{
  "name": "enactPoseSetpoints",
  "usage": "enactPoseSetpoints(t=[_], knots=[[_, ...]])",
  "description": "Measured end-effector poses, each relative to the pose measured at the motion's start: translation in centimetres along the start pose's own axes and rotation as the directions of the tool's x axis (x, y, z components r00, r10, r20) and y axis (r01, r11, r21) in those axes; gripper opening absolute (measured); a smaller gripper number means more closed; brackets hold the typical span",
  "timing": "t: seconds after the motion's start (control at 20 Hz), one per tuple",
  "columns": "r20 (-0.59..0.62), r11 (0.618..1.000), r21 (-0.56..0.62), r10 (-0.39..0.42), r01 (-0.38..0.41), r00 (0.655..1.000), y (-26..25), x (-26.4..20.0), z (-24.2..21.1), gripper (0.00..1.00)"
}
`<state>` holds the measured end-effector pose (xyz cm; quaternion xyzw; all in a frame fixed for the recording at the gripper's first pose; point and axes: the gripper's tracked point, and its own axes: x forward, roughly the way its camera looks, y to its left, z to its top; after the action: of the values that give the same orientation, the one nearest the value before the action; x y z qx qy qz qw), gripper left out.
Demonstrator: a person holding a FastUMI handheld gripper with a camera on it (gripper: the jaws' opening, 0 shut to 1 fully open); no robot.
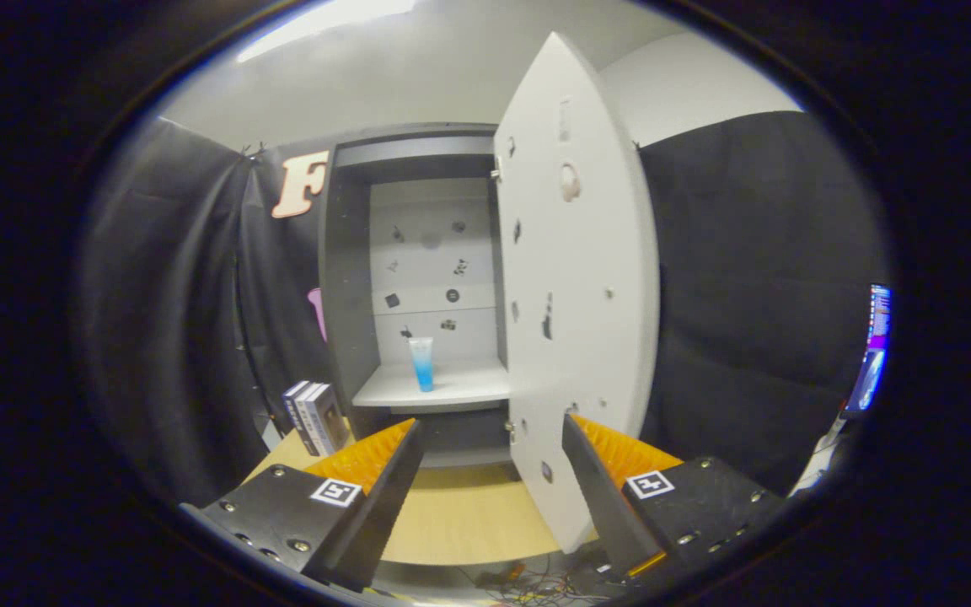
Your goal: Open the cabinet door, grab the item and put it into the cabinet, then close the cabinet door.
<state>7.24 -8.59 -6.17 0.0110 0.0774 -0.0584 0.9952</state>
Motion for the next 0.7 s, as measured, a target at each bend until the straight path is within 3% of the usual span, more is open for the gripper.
enactPoseSetpoints(t=[0.35, 0.5, 0.7], knots=[[0.01, 0.985, 0.064, -0.162, 0.161, 0.987, -11.6, 0.8, 0.9, 0.99], [0.01, 0.98, 0.085, -0.179, 0.178, 0.984, -14.0, 2.7, 0.9, 0.99], [0.001, 0.984, 0.082, -0.158, 0.158, 0.987, -13.6, 4.1, 0.3, 0.99]])
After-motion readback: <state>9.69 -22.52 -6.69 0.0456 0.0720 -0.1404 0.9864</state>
